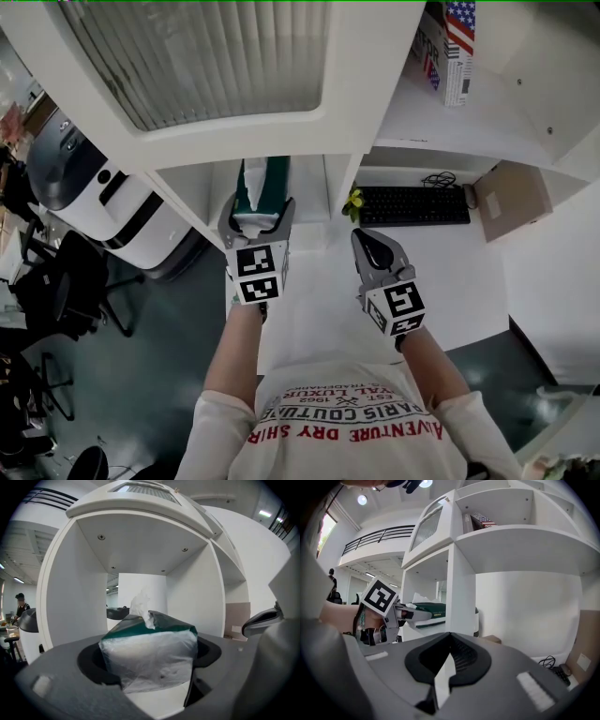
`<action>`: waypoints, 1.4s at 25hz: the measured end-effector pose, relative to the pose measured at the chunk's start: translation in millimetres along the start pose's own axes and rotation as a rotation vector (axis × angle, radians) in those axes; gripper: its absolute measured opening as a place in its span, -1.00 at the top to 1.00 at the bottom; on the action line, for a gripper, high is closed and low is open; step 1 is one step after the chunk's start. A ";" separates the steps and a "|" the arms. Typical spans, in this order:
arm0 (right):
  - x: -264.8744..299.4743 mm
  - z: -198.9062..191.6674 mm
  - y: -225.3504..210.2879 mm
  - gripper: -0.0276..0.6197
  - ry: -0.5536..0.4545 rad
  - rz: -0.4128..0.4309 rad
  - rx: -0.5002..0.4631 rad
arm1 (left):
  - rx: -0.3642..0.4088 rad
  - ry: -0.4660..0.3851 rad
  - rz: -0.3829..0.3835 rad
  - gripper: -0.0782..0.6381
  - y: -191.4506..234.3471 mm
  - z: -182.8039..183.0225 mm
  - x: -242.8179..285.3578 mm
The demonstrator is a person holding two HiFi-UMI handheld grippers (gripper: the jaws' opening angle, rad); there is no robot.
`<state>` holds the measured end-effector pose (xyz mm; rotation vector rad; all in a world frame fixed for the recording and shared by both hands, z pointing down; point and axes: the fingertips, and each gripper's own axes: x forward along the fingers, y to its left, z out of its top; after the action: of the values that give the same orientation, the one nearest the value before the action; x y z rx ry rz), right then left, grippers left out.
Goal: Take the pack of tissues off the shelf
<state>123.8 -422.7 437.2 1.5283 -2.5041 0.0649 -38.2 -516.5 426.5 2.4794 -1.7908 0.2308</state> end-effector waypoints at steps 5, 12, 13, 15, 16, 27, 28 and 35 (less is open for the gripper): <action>-13.9 1.5 5.4 0.91 -0.011 0.016 -0.004 | 0.032 -0.044 -0.012 -0.42 -10.1 13.9 -28.4; -44.0 5.1 13.1 0.91 -0.031 0.037 -0.012 | 0.020 -0.086 -0.046 -0.42 -30.5 26.8 -85.9; -49.2 4.5 14.1 0.91 -0.032 0.040 -0.013 | 0.020 -0.092 -0.049 -0.42 -34.1 27.9 -95.0; -59.9 2.2 16.2 0.91 -0.033 0.048 -0.011 | 0.023 -0.101 -0.056 -0.42 -42.4 28.5 -113.0; -65.3 0.6 17.6 0.91 -0.032 0.052 -0.008 | 0.024 -0.104 -0.061 -0.42 -46.9 28.2 -121.9; -122.3 -9.7 40.1 0.91 -0.045 0.129 0.006 | 0.037 -0.109 -0.074 -0.43 -89.0 9.5 -214.1; -126.9 -9.8 40.6 0.91 -0.048 0.133 0.008 | 0.038 -0.104 -0.071 -0.43 -91.0 6.1 -220.0; -146.4 -9.9 37.9 0.91 -0.071 0.156 0.033 | 0.028 -0.069 -0.057 -0.43 -100.1 -15.6 -237.8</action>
<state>156.5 -275.7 420.5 1.3667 -2.6876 0.0778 -17.7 -259.6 405.5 2.5839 -1.7505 0.1700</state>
